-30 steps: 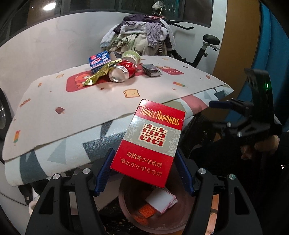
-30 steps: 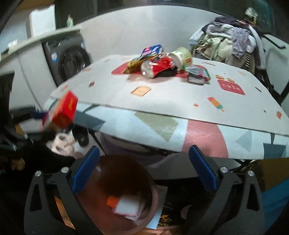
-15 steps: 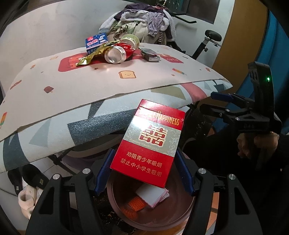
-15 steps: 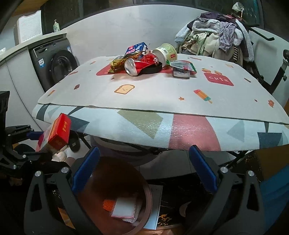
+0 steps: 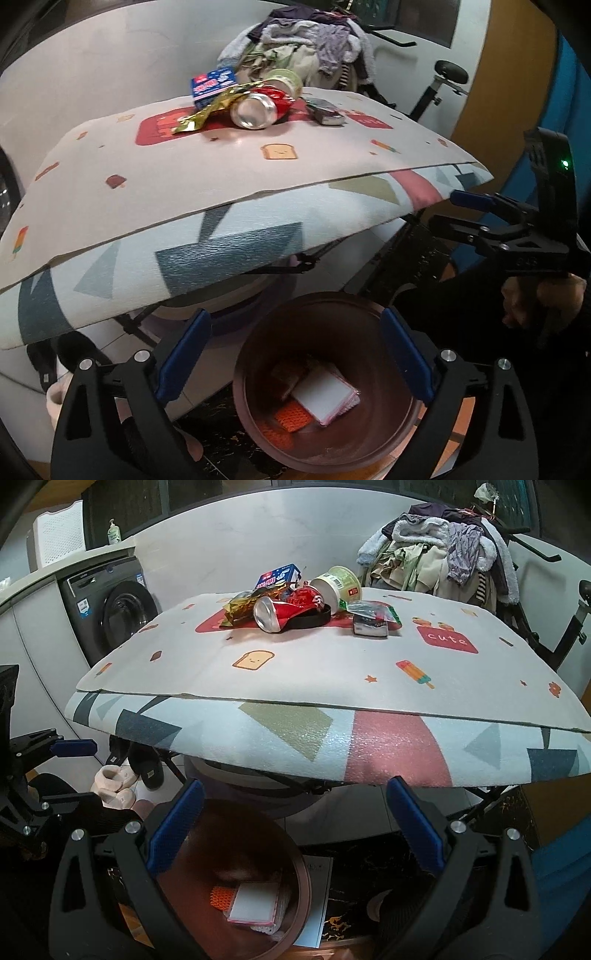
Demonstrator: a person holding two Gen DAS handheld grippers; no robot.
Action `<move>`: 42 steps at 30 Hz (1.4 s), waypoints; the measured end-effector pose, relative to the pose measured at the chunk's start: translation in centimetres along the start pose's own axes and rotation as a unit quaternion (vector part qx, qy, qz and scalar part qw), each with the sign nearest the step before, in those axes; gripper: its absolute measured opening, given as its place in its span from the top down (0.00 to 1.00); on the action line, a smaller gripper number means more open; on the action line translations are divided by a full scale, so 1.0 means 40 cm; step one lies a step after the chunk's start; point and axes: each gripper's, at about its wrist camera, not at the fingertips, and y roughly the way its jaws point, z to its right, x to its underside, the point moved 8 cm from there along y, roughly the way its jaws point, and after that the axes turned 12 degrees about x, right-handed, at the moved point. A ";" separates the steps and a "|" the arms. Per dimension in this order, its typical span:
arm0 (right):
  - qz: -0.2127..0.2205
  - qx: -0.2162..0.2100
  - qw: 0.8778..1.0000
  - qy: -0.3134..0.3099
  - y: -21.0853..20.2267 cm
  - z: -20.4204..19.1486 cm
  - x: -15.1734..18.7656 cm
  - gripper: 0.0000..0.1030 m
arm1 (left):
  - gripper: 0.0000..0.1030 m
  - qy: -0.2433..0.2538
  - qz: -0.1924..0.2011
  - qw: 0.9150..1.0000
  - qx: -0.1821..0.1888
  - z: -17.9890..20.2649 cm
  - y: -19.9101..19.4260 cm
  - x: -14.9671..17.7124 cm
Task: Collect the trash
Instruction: 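Open the right tool to drop the blister pack into the bin, then open the left tool to drop the red cigarette box into the bin, then move the right tool to the green-edged snack packet and grasp it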
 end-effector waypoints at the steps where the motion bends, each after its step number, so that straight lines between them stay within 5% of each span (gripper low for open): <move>1: 0.000 0.000 1.000 0.001 0.000 0.001 0.000 0.05 | 0.12 -0.003 0.002 1.000 -0.001 -0.004 -0.002 -0.001; 14: 0.003 -0.002 1.000 -0.003 -0.002 -0.002 0.000 0.05 | 0.06 -0.031 0.014 0.999 -0.024 -0.045 -0.020 -0.005; 19: -0.001 0.036 0.999 -0.004 0.002 0.013 -0.010 0.05 | 0.06 -0.046 0.017 0.999 -0.025 -0.060 -0.026 -0.016; 31: 0.005 0.018 0.998 0.059 0.019 0.084 -0.120 0.05 | 0.05 -0.034 0.103 0.993 -0.042 -0.113 -0.111 -0.176; 37: -0.011 0.069 0.997 0.016 0.076 0.115 -0.211 0.05 | 0.06 -0.060 0.120 0.990 -0.042 -0.186 -0.139 -0.273; 42: -0.014 0.087 0.996 0.025 0.145 0.154 -0.279 0.05 | 0.06 -0.047 0.117 0.988 -0.084 -0.230 -0.144 -0.322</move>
